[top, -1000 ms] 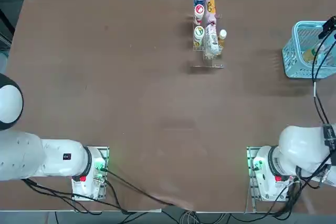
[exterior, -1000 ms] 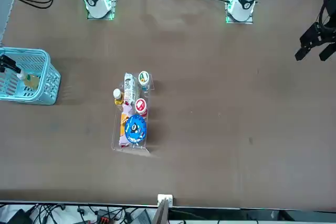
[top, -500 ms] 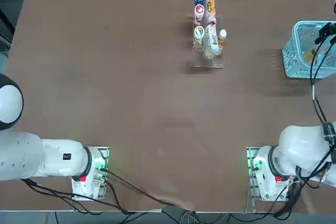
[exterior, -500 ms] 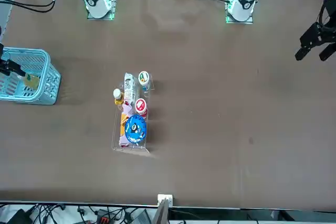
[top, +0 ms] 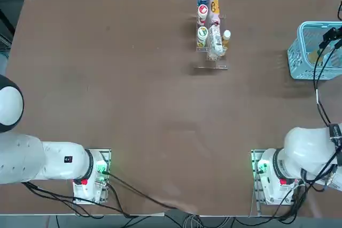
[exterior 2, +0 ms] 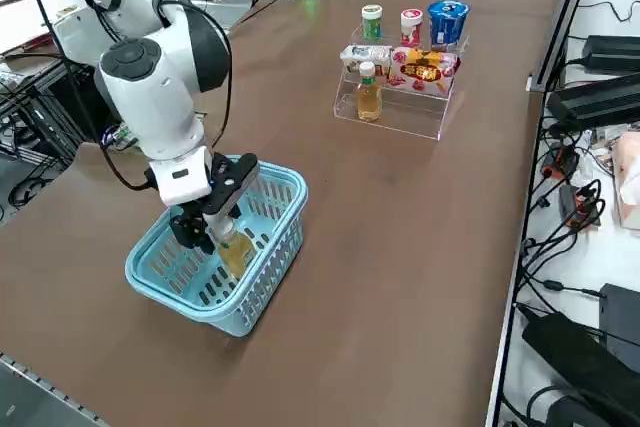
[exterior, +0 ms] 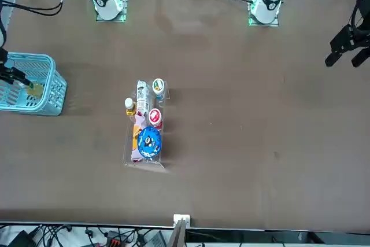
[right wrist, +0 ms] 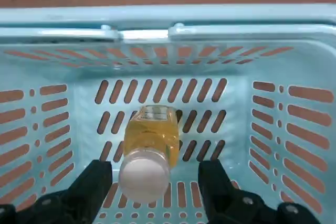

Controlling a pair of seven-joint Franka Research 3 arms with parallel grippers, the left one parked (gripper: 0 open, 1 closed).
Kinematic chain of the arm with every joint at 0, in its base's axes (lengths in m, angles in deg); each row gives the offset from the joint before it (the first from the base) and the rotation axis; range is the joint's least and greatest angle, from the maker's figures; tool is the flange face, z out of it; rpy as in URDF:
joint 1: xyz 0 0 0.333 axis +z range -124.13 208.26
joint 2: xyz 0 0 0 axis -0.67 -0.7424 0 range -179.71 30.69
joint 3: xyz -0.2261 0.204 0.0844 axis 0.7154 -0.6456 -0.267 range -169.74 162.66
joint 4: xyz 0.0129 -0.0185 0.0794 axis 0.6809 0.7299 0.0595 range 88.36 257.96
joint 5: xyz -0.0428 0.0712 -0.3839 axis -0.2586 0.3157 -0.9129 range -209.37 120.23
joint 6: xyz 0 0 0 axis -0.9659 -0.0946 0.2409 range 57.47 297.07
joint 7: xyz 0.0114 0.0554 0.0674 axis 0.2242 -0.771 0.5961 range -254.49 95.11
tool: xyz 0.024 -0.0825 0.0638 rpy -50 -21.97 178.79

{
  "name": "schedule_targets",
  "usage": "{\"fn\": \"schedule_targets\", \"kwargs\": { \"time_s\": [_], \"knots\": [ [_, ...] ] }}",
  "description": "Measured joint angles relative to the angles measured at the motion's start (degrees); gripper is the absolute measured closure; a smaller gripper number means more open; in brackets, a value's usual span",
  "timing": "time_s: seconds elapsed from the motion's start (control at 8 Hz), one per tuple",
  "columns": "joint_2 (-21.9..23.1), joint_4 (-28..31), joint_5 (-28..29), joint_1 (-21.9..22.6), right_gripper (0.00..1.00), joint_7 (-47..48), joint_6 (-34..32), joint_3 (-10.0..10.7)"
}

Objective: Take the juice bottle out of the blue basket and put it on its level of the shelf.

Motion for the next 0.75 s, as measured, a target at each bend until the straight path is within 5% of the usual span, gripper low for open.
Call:
{"fn": "schedule_targets", "kwargs": {
  "time_s": [0.75],
  "knots": [
    [-1.10,1.70,0.23,-0.03,0.06,0.41,3.20,-0.04]
  ]
}}
